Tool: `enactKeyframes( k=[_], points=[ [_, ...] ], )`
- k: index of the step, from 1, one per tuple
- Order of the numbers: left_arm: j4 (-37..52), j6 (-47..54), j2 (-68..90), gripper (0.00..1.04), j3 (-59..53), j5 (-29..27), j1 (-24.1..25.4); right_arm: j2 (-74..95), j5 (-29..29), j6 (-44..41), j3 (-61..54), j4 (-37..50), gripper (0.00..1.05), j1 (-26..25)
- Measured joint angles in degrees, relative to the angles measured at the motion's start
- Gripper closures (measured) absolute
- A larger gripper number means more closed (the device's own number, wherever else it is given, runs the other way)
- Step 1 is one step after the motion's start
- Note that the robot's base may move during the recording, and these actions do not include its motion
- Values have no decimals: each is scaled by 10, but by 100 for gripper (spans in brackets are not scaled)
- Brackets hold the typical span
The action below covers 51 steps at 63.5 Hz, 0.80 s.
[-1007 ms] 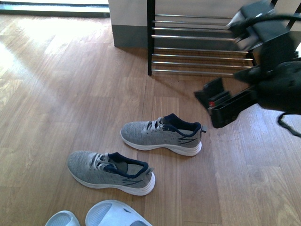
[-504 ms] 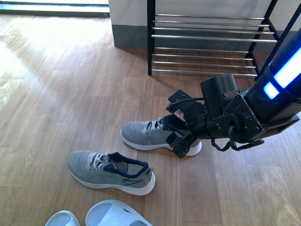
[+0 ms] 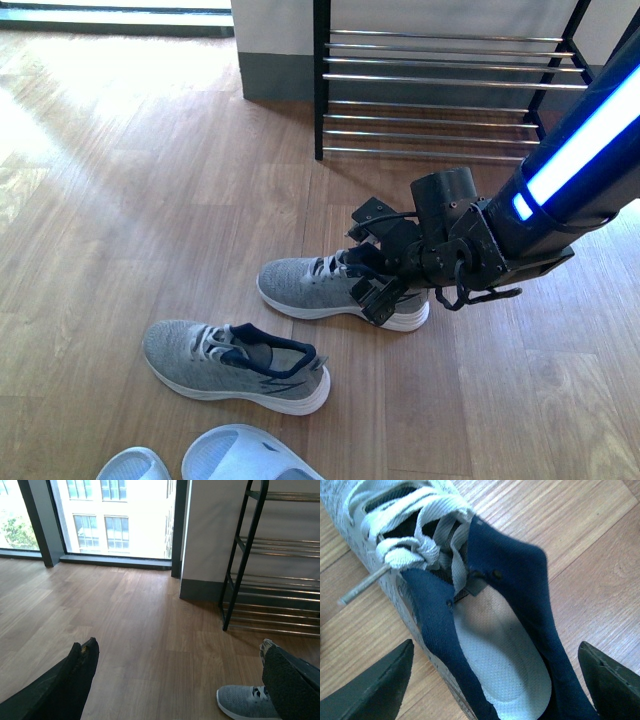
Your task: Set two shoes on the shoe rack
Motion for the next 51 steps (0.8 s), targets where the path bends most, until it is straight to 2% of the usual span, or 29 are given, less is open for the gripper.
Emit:
enactKeyframes(
  k=[5, 6, 19, 34, 51],
  points=[
    [0, 0, 0, 9, 0, 0, 0, 0, -11, -13, -4, -9, 23, -1],
    [0, 0, 0, 9, 0, 0, 0, 0, -10, -23, -7, -11, 30, -2],
    [0, 0, 0, 9, 0, 0, 0, 0, -10, -54, -18, -22, 61, -2],
    [0, 0, 0, 9, 0, 0, 0, 2, -11, -57, -25, -16, 102, 4],
    [0, 0, 0, 9, 0, 0, 0, 1, -4, -52, -40, 10, 103, 8]
  ],
)
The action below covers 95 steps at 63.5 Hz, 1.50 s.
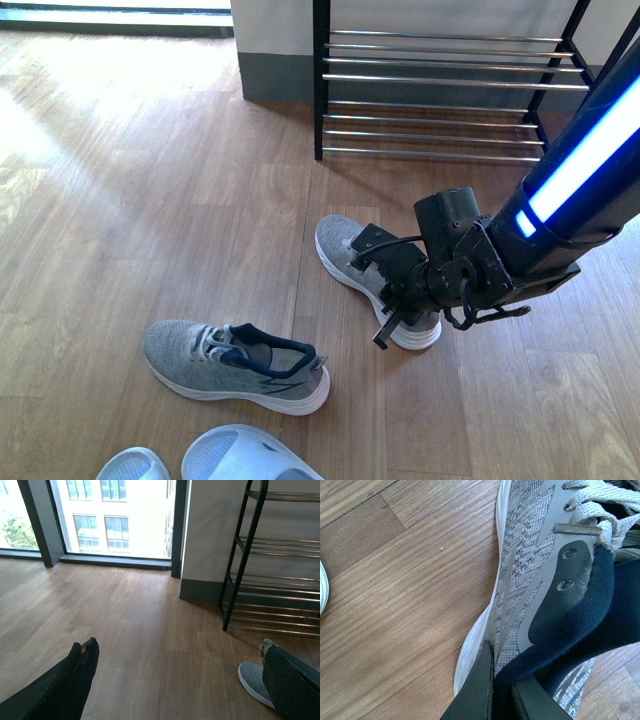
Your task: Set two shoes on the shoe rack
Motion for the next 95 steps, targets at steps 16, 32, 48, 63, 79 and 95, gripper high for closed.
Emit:
enactKeyframes(
  k=[16, 32, 48, 63, 79, 95],
  points=[
    [0, 0, 0, 9, 0, 0, 0, -57, -3, 101, -106, 71, 103, -10],
    [0, 0, 0, 9, 0, 0, 0, -298, 2, 248, -330, 204, 103, -68],
    [0, 0, 0, 9, 0, 0, 0, -599, -17, 285, -537, 211, 103, -158],
    [0, 0, 0, 9, 0, 0, 0, -890, -101, 287, -672, 105, 103, -250],
    [0, 0, 0, 9, 0, 0, 0, -1097, -170, 290, -743, 12, 103, -328],
    [0, 0, 0, 9, 0, 0, 0, -1098, -174, 291, -743, 12, 103, -329]
  ],
)
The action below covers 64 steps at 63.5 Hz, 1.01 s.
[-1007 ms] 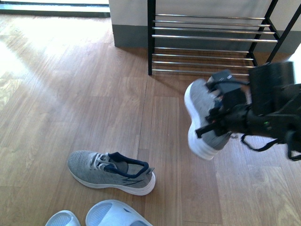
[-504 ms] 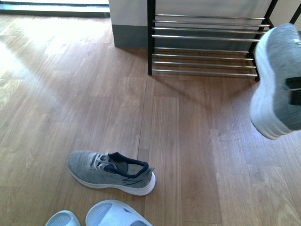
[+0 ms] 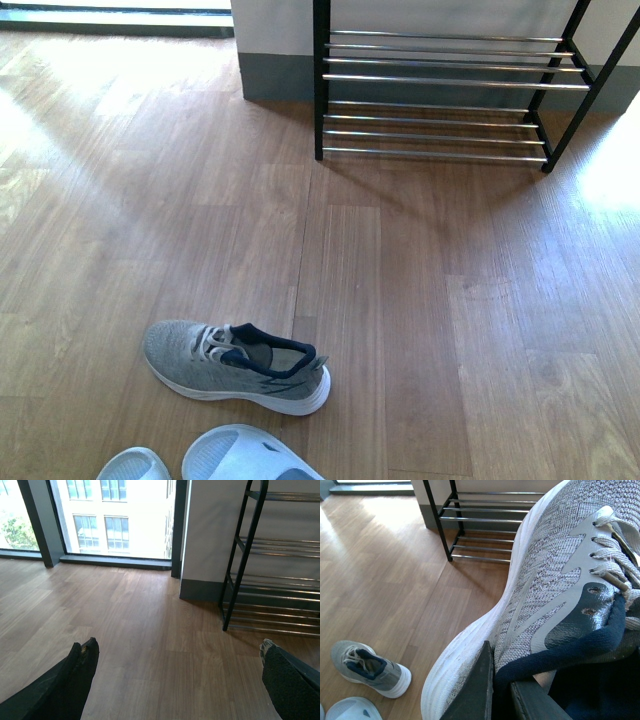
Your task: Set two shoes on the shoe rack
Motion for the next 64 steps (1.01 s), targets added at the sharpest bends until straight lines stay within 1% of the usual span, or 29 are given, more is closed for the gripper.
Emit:
enactKeyframes(
  k=[20, 39, 64],
  points=[
    [0, 0, 0, 9, 0, -1, 0, -2, -4, 2, 0, 0, 103, 0],
    [0, 0, 0, 9, 0, 1, 0, -2, 7, 2, 0, 0, 103, -3],
    [0, 0, 0, 9, 0, 0, 0, -2, 1, 2, 0, 0, 103, -2]
  ],
)
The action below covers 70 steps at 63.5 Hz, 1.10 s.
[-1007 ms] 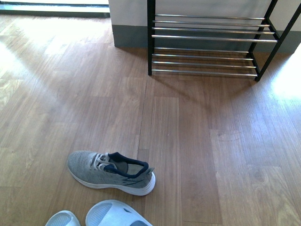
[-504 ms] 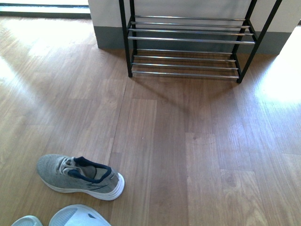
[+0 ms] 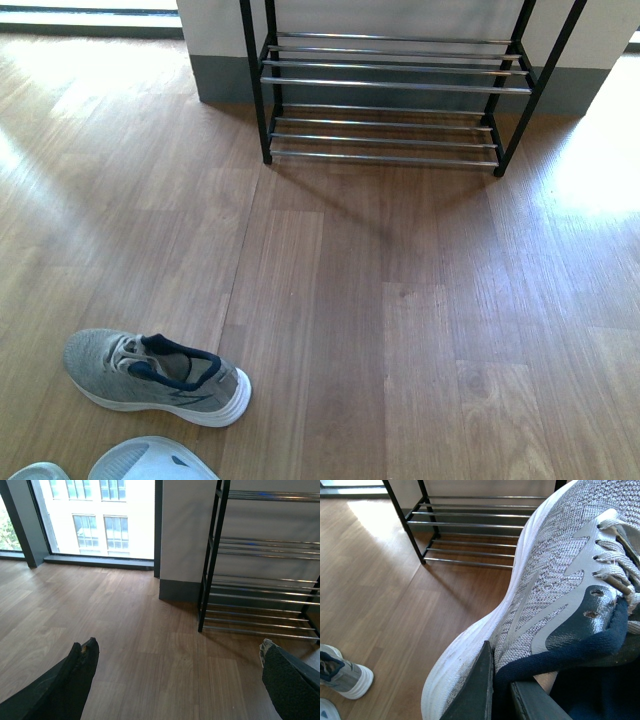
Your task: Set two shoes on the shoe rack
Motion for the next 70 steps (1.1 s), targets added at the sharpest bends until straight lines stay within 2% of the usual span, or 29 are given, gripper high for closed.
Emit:
enactKeyframes(
  k=[70],
  points=[
    [0, 1, 0, 9, 0, 0, 0, -1, 0, 0, -1, 0, 103, -1]
  ],
)
